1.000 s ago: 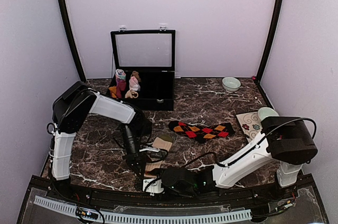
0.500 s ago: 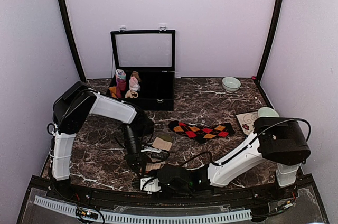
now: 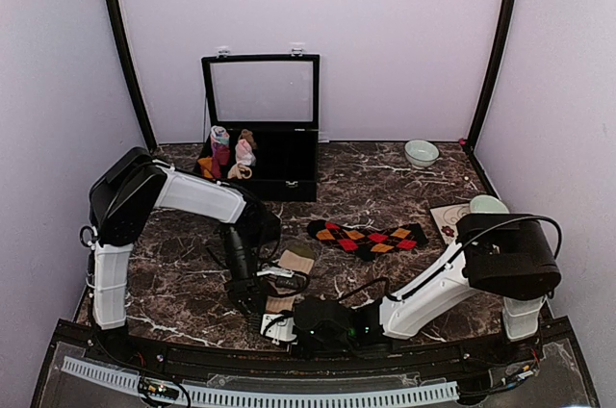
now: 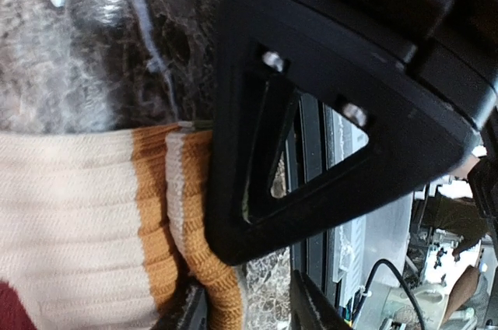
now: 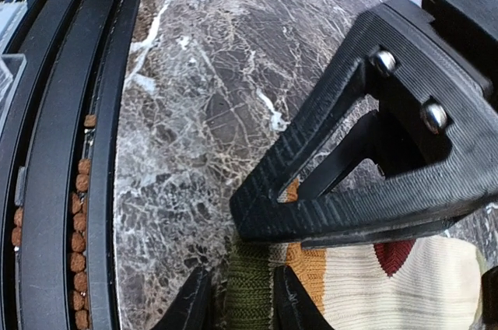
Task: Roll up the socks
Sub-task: Roll the sock at the center of the board.
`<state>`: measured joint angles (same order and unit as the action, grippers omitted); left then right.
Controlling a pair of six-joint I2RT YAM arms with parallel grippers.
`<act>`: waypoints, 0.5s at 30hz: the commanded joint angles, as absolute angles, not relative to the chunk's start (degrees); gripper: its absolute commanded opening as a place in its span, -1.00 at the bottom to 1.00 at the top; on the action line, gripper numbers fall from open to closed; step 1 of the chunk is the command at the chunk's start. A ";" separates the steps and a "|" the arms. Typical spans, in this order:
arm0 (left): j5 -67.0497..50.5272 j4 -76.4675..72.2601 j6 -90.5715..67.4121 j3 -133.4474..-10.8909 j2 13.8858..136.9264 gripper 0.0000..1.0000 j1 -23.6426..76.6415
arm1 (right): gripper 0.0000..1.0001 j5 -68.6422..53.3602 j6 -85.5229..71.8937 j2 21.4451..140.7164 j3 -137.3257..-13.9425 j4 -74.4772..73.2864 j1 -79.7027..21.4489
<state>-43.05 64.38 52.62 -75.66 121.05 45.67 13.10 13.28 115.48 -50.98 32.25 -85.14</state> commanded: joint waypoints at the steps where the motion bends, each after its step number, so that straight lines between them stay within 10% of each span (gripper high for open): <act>1: -31.22 52.33 51.53 -72.68 119.44 -0.24 42.25 | -0.50 12.02 6.35 119.23 -47.80 28.06 -84.78; 15: -32.52 46.73 50.90 -55.83 96.25 0.09 35.64 | -0.73 8.27 -6.31 120.16 -43.45 30.61 -81.17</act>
<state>-33.32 49.95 51.22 -59.70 100.75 36.45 11.11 -0.62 116.31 -46.68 41.15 -82.41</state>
